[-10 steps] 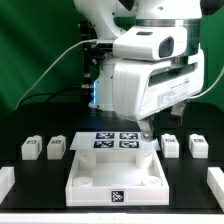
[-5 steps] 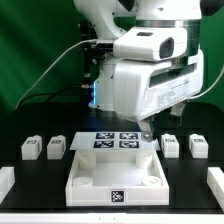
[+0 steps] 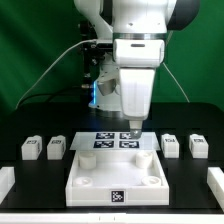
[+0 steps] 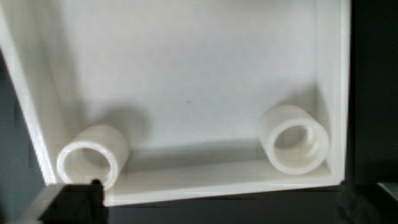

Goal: Assemble one leg

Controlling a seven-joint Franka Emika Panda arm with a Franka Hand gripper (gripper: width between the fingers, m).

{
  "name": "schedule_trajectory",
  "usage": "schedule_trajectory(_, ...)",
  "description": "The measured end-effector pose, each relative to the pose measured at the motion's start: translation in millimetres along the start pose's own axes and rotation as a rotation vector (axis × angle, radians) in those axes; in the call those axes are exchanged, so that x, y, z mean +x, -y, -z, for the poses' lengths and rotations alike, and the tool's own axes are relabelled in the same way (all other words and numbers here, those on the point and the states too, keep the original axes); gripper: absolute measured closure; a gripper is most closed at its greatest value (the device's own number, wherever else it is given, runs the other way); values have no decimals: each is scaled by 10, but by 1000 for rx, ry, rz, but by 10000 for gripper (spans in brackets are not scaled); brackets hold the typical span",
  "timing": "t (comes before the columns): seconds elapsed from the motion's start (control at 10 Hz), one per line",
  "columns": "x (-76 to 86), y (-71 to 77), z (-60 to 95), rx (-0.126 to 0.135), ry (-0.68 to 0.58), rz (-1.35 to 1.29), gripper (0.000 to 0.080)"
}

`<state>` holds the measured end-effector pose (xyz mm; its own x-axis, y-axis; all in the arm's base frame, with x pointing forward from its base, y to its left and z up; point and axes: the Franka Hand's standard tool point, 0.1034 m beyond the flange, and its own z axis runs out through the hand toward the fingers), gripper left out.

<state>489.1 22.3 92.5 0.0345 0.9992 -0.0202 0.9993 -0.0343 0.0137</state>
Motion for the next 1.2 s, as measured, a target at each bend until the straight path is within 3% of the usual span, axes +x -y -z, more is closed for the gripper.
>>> schedule_trajectory(0.2, -26, 34, -35, 7, 0, 28, 150)
schedule_trajectory(0.3, -82, 157, -141, 33, 2, 20, 150)
schedule_trajectory(0.5, -321, 466, -428, 1, -12, 61, 150)
schedule_trajectory(0.6, -393, 586, -550, 24, -16, 46, 150)
schedule_trajectory(0.8, -375, 692, -785, 54, -25, 33, 150)
schedule_trajectory(1.1, -367, 681, -839, 63, -26, 1, 150)
schedule_trajectory(1.2, -368, 682, -840, 63, -26, 1, 253)
